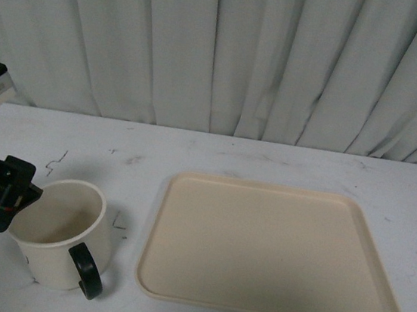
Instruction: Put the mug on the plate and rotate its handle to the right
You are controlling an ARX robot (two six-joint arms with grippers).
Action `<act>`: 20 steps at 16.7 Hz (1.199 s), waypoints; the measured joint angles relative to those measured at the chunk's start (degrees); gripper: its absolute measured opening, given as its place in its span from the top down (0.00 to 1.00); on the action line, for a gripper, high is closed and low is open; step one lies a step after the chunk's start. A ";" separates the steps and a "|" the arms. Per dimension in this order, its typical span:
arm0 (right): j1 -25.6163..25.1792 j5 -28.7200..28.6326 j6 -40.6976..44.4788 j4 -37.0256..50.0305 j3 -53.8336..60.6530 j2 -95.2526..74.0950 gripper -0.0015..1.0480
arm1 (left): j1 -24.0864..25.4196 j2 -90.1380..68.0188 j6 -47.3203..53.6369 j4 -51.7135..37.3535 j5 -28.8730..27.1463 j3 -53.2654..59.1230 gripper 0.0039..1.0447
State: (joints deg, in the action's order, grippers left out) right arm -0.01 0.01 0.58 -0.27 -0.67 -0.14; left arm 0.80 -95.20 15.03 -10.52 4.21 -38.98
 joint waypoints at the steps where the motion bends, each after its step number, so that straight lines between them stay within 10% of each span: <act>1: 0.00 0.00 0.00 0.00 0.00 0.00 0.06 | -0.52 -1.60 0.02 0.26 -0.87 -1.09 0.06; 4: 0.00 0.00 0.00 0.00 0.00 0.00 0.06 | -1.16 -5.40 0.02 2.43 -2.14 -3.65 0.06; 13: 0.00 0.00 0.00 0.00 0.00 0.00 0.06 | -5.33 -6.73 -7.82 9.73 -3.39 -8.31 0.96; 20: 0.00 0.00 0.00 0.00 0.00 0.00 0.06 | -14.36 2.71 -16.09 18.71 -6.88 -16.24 0.97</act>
State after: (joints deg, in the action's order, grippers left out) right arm -0.01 0.01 0.58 -0.27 -0.67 -0.14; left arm -13.56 -92.49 -1.06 8.19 -2.68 -55.22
